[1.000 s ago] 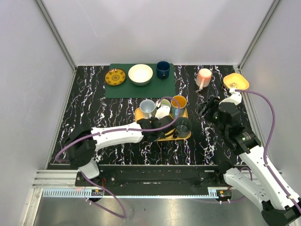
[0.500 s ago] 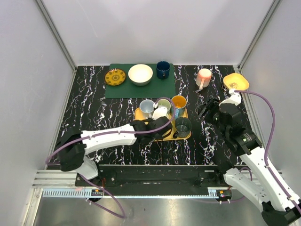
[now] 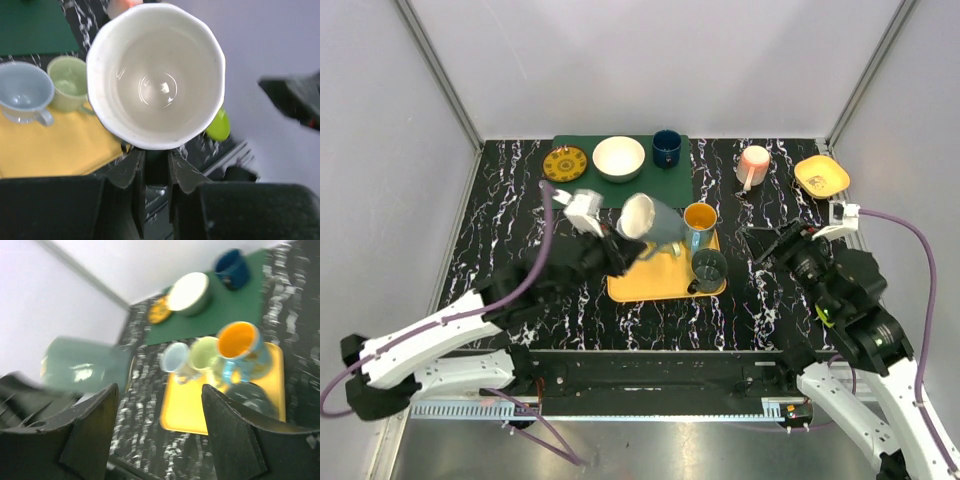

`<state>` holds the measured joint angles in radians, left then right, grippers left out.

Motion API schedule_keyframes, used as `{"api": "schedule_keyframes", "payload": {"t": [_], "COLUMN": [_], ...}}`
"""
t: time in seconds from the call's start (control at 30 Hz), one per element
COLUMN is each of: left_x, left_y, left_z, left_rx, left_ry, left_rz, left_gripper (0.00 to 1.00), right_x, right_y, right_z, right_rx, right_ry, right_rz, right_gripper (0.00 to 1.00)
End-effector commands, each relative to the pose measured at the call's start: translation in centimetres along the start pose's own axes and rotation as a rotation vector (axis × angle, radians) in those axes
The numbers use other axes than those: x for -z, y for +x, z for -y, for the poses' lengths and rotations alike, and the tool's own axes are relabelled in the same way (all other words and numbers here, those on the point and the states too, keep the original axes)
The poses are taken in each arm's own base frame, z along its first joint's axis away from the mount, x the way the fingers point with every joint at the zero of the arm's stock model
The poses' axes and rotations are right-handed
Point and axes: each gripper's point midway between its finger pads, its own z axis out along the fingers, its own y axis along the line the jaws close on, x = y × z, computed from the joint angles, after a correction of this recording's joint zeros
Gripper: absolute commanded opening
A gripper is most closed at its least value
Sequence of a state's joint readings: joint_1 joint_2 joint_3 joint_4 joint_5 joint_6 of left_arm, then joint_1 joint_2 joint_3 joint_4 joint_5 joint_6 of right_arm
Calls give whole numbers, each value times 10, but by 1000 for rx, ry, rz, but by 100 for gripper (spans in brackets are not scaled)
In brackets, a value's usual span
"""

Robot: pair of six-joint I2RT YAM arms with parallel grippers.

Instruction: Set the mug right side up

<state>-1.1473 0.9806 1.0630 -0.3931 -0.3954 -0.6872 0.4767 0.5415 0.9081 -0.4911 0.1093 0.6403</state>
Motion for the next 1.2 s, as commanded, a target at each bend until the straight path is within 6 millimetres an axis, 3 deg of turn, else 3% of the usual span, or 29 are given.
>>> {"api": "schedule_keyframes", "payload": {"t": [0.0,0.03,0.07,0.1,0.13,0.17,0.2,0.27,0.33,0.67,1.17], "left_x": [15,25,23,29,34,37,41,48,54,57,41], "left_y": [-69,-95,-89,-90,-99,-100,-97,-101,-102,-104,-84], "left_z": [25,27,24,32,40,45,54,66,76,78,83], "left_rx": [243,310,327,324,328,323,312,336,354,412,465], "left_ry": [307,381,409,472,524,559,615,703,774,848,889], "left_rz": [222,304,300,292,319,316,298,310,302,330,239], "left_gripper": [0,0,0,0,0,0,0,0,0,0,0], "right_x": [24,32,31,38,46,41,44,34,35,9,-20], "right_y": [-3,9,19,10,15,26,19,34,35,52,28], "right_z": [-77,-94,-100,-118,-128,-124,-135,-135,-143,-144,-161], "right_rx": [-68,-75,-94,-148,-167,-195,-220,-235,-254,-246,-274], "right_ry": [-370,-470,-517,-616,-694,-702,-762,-782,-843,-845,-908], "right_rz": [-81,-163,-208,-192,-229,-265,-250,-326,-353,-452,-342], "right_gripper": [74,75,76,76,76,77,77,77,77,74,57]}}
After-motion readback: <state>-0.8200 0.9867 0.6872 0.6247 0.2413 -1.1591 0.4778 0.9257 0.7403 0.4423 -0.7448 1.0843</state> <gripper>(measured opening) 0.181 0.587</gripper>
